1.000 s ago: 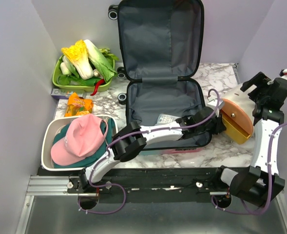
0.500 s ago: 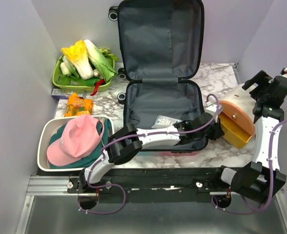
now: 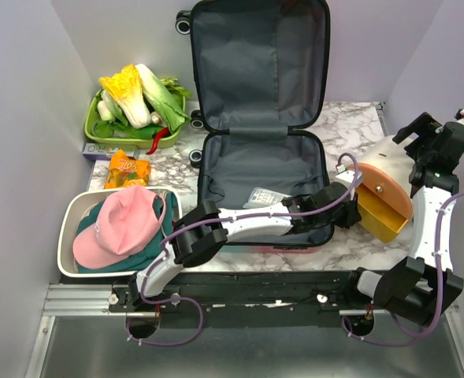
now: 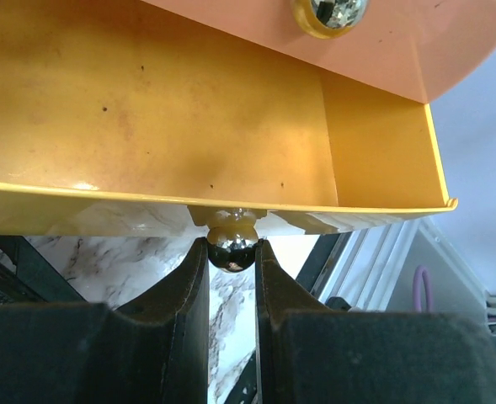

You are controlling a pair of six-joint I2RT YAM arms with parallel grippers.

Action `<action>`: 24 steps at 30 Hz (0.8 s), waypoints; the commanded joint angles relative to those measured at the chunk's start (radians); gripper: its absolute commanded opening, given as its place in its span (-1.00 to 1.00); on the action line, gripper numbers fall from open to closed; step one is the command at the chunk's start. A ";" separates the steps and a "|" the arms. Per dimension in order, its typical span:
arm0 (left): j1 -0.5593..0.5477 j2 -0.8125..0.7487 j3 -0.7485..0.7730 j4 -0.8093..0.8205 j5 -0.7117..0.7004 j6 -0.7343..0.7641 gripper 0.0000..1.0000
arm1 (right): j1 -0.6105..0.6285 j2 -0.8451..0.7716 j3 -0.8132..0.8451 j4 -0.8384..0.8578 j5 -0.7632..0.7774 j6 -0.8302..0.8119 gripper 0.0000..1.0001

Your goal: Open, take out, and arrange the luggage

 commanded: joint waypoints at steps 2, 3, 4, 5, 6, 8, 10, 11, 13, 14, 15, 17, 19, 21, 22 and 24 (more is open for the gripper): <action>-0.066 -0.026 0.018 -0.163 0.065 0.076 -0.79 | -0.006 0.070 -0.071 -0.243 -0.007 0.018 1.00; -0.066 -0.035 0.007 -0.166 0.059 0.073 -0.48 | -0.006 0.069 -0.071 -0.243 -0.008 0.018 1.00; -0.066 -0.061 -0.019 -0.155 0.060 0.090 -0.33 | -0.006 0.069 -0.071 -0.243 -0.010 0.018 1.00; -0.066 -0.073 -0.030 -0.145 0.059 0.093 -0.20 | -0.006 0.066 -0.071 -0.243 -0.010 0.018 1.00; -0.066 -0.084 -0.039 -0.125 0.059 0.098 0.03 | -0.006 0.066 -0.071 -0.242 -0.010 0.018 1.00; -0.066 -0.108 -0.044 -0.117 0.060 0.109 0.09 | -0.006 0.064 -0.073 -0.242 -0.010 0.017 1.00; -0.066 -0.124 -0.036 -0.118 0.074 0.112 0.17 | -0.006 0.064 -0.071 -0.242 -0.014 0.017 1.00; -0.066 -0.128 -0.033 -0.115 0.080 0.113 0.18 | -0.006 0.066 -0.071 -0.242 -0.014 0.015 1.00; -0.066 -0.141 -0.027 -0.112 0.106 0.122 0.19 | -0.006 0.061 -0.071 -0.242 -0.011 0.012 1.00; -0.066 -0.145 -0.025 -0.112 0.114 0.122 0.21 | -0.006 0.059 -0.073 -0.242 -0.013 0.012 1.00; -0.066 -0.153 -0.027 -0.105 0.125 0.125 0.30 | -0.006 0.059 -0.073 -0.240 -0.011 0.010 1.00; -0.065 -0.173 -0.036 -0.099 0.144 0.133 0.40 | -0.006 0.066 -0.073 -0.237 -0.007 0.009 1.00; -0.065 -0.203 -0.048 -0.097 0.148 0.148 0.47 | -0.006 0.067 -0.070 -0.237 -0.007 0.000 1.00; -0.059 -0.227 -0.057 -0.097 0.128 0.162 0.47 | -0.006 0.052 -0.059 -0.231 -0.032 -0.044 1.00; -0.054 -0.249 -0.065 -0.100 0.113 0.164 0.48 | -0.006 0.038 -0.048 -0.231 -0.075 -0.063 1.00; -0.029 -0.263 -0.065 -0.134 0.068 0.161 0.54 | -0.004 -0.030 -0.013 -0.245 -0.100 -0.088 1.00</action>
